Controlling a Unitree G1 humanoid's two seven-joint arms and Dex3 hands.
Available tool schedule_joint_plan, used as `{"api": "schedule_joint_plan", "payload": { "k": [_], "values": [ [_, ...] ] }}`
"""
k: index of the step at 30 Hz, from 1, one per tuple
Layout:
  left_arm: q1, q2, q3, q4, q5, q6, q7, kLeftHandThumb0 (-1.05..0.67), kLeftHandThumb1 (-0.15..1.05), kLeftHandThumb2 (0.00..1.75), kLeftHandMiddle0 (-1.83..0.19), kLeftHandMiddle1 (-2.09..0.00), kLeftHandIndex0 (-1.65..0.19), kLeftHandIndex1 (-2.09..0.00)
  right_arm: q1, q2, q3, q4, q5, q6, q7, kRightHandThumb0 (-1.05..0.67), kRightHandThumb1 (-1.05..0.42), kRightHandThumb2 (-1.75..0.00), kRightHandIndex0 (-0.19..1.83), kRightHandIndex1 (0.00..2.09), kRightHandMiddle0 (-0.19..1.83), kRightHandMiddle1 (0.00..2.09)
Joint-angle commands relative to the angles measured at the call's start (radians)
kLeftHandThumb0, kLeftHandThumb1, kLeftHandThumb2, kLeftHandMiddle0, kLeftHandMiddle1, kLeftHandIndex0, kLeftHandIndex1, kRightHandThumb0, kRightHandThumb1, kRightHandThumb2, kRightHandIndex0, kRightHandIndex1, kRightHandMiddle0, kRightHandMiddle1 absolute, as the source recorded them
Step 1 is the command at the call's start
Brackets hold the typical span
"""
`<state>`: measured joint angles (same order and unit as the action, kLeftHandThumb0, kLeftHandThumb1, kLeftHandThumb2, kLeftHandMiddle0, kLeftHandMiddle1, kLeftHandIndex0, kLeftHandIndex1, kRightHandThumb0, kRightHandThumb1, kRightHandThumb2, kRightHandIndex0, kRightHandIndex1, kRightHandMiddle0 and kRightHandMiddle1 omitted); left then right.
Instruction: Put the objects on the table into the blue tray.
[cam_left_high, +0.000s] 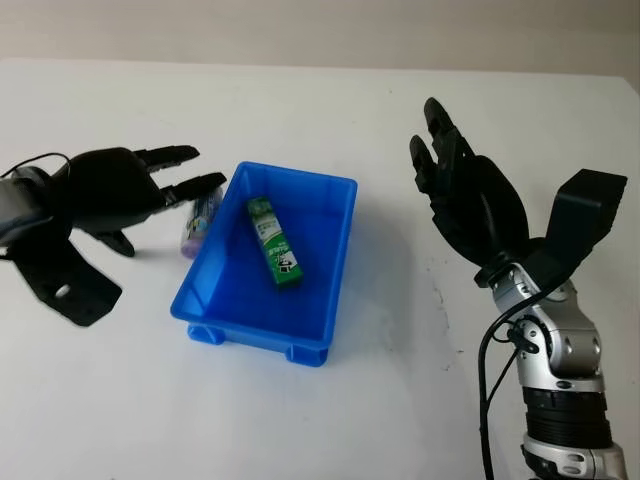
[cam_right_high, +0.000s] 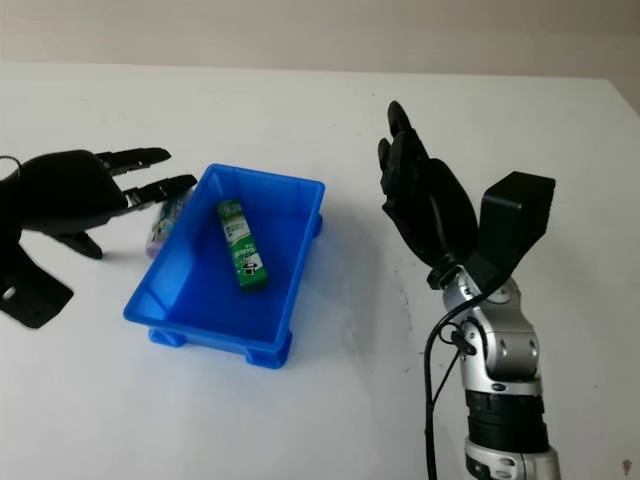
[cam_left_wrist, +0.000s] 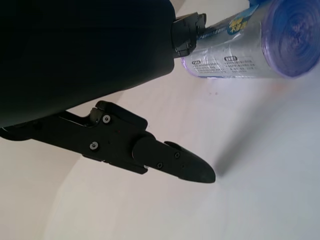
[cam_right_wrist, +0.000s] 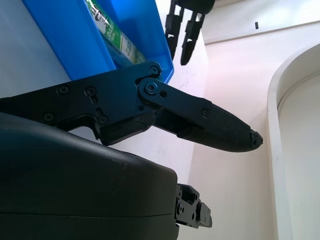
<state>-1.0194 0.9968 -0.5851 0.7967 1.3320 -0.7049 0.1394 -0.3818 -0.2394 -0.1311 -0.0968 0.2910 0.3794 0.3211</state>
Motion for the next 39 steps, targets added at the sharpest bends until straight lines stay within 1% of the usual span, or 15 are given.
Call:
{"api": "schedule_joint_plan", "payload": {
  "k": [1, 8, 18, 21, 22, 23, 24, 26, 28, 29, 31, 33, 35, 36, 39],
  "values": [
    [-0.038, -0.020, -0.040, 0.052, 0.020, -0.001, 0.046, -0.54, 0.94, 0.04, 0.07, -0.07, 0.10, -0.08, 0.010, -0.018, -0.016, -0.011, 0.009, 0.006, 0.002, -0.79, -1.05, -0.81, -0.19, 0.00, -0.19, 0.00],
    [-0.115, -0.039, -0.126, 0.132, 0.054, -0.033, 0.196, -0.51, 0.90, 0.04, 0.04, -0.07, 0.05, -0.08, 0.018, -0.034, -0.026, -0.009, 0.018, 0.010, 0.018, -0.78, -1.05, -0.80, -0.19, 0.00, -0.19, 0.00],
    [-0.163, -0.024, -0.237, 0.144, 0.140, -0.103, 0.562, -0.43, 0.93, 0.06, -0.32, -0.11, -0.23, -0.16, 0.020, -0.041, -0.028, 0.008, 0.024, -0.002, 0.035, -0.79, -1.05, -0.78, -0.19, 0.00, -0.19, 0.00],
    [-0.172, -0.027, -0.285, 0.156, 0.192, -0.093, 0.668, -0.35, 1.00, 0.08, -0.44, -0.14, -0.32, -0.20, 0.018, -0.040, -0.030, 0.016, 0.026, -0.005, 0.038, -0.79, -1.05, -0.78, -0.19, 0.00, -0.19, 0.00],
    [-0.172, -0.030, -0.301, 0.163, 0.209, -0.084, 0.707, -0.30, 1.01, 0.06, -0.49, -0.18, -0.30, -0.47, 0.018, -0.040, -0.030, 0.018, 0.027, -0.006, 0.039, -0.79, -1.05, -0.78, -0.19, 0.00, -0.19, 0.00],
    [-0.172, -0.035, -0.315, 0.173, 0.219, -0.082, 0.743, -0.28, 1.00, 0.06, -0.46, -0.44, -0.21, -0.85, 0.018, -0.040, -0.030, 0.020, 0.027, -0.009, 0.041, -0.79, -1.05, -0.78, -0.19, 0.00, -0.19, 0.00],
    [-0.169, -0.041, -0.333, 0.182, 0.234, -0.070, 0.795, -0.25, 0.99, 0.06, -0.34, -0.84, -0.14, -1.16, 0.018, -0.040, -0.031, 0.022, 0.029, -0.009, 0.043, -0.79, -1.05, -0.78, -0.19, 0.00, -0.19, 0.00],
    [-0.170, -0.047, -0.375, 0.190, 0.273, -0.048, 0.843, -0.26, 0.98, 0.05, -0.13, -1.53, -0.03, -1.62, 0.019, -0.039, -0.032, 0.021, 0.029, -0.008, 0.040, -0.79, -1.05, -0.78, -0.19, 0.00, -0.19, 0.00],
    [-0.171, -0.054, -0.414, 0.197, 0.308, -0.026, 0.891, -0.29, 0.98, 0.05, -0.10, -1.81, -0.03, -1.74, 0.021, -0.038, -0.032, 0.017, 0.026, -0.006, 0.033, -0.79, -1.05, -0.78, -0.19, 0.00, -0.19, 0.00],
    [-0.169, -0.058, -0.431, 0.201, 0.320, -0.016, 0.913, -0.30, 0.99, 0.06, -0.14, -1.97, -0.06, -1.78, 0.022, -0.038, -0.033, 0.016, 0.026, -0.005, 0.031, -0.79, -1.05, -0.78, -0.19, 0.00, -0.19, 0.00],
    [-0.162, -0.067, -0.451, 0.212, 0.326, -0.010, 0.932, -0.30, 1.01, 0.06, -0.21, -2.06, -0.11, -1.85, 0.024, -0.038, -0.034, 0.013, 0.025, -0.002, 0.025, -0.78, -1.05, -0.78, -0.19, 0.00, -0.19, 0.00],
    [-0.153, -0.072, -0.463, 0.220, 0.321, -0.015, 0.921, -0.28, 1.04, 0.10, -0.40, -2.09, -0.23, -2.02, 0.025, -0.038, -0.035, 0.012, 0.024, -0.001, 0.020, -0.78, -1.05, -0.78, -0.19, 0.00, -0.19, 0.00],
    [-0.140, -0.076, -0.474, 0.234, 0.312, -0.023, 0.904, -0.28, 1.05, 0.13, -0.63, -2.09, -0.43, -2.08, 0.025, -0.037, -0.037, 0.010, 0.025, 0.001, 0.014, -0.78, -1.05, -0.78, -0.19, 0.00, -0.19, 0.00],
    [-0.137, -0.075, -0.477, 0.236, 0.308, -0.028, 0.884, -0.31, 1.05, 0.13, -0.68, -2.09, -0.46, -2.09, 0.026, -0.037, -0.037, 0.008, 0.025, 0.002, 0.011, -0.78, -1.05, -0.77, -0.19, 0.00, -0.19, 0.00],
    [-0.129, -0.068, -0.485, 0.231, 0.300, -0.029, 0.818, -0.48, 1.05, 0.14, -0.65, -2.09, -0.41, -2.09, 0.026, -0.038, -0.038, 0.006, 0.027, 0.003, 0.008, -0.78, -1.05, -0.77, -0.19, 0.00, -0.19, 0.00]
  ]
}}
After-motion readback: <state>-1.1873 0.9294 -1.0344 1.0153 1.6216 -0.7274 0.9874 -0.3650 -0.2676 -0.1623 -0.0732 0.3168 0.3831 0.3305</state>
